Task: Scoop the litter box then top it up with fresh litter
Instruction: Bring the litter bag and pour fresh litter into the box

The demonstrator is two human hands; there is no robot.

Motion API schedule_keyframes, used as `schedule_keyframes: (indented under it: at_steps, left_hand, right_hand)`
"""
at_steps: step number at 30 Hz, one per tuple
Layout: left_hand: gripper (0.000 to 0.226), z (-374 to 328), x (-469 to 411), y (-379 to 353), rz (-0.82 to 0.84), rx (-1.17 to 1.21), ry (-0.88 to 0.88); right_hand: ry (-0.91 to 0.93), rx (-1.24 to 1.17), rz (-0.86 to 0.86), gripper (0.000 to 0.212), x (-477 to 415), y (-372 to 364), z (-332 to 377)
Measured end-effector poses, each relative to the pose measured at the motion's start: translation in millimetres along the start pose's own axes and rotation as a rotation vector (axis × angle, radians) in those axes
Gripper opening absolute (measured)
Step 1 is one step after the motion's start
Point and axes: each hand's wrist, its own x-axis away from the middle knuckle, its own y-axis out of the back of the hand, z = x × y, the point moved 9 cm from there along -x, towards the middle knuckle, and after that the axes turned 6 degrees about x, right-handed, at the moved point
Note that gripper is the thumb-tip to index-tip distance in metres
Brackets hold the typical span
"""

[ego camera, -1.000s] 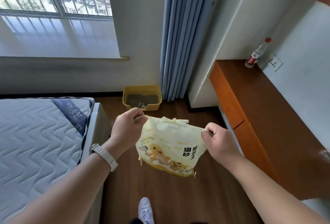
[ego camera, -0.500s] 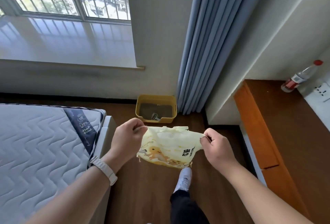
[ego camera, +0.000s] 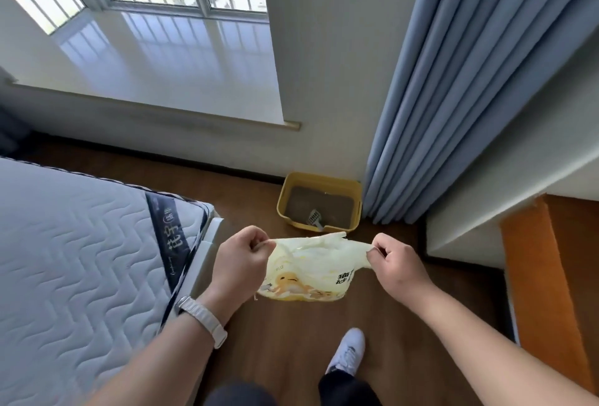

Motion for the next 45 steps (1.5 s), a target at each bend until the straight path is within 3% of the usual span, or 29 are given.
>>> schedule_keyframes:
  at_steps: [8, 17, 30, 39, 45]
  left_hand:
    - [0.016, 0.6, -64.3, -21.0, -0.026, 0.010, 0.047]
    - [0.014, 28.8, -140.2, -64.3, 0.102, 0.123, 0.026]
    - [0.018, 189.1, -231.5, -188.2, 0.263, -0.019, 0.020]
    - [0.021, 311.8, -266.8, -272.4, 0.173, 0.058, 0.102]
    - [0.022, 357.2, -305.5, -321.7, 0.042, 0.047, 0.022]
  right_hand:
    - [0.031, 0.039, -0.028, 0.024, -60.2, 0.0, -3.4]
    - [-0.119, 0.087, -0.130, 0.023, -111.9, -22.8, -25.8]
    - [-0.302, 0.096, -0.009, 0.019, -196.0, -192.0, -147.8]
    - [-0.262, 0.150, 0.116, 0.020, -246.3, -322.1, -229.3]
    - [-0.209, -0.031, 0.001, 0.019, -292.9, -375.0, -287.9]
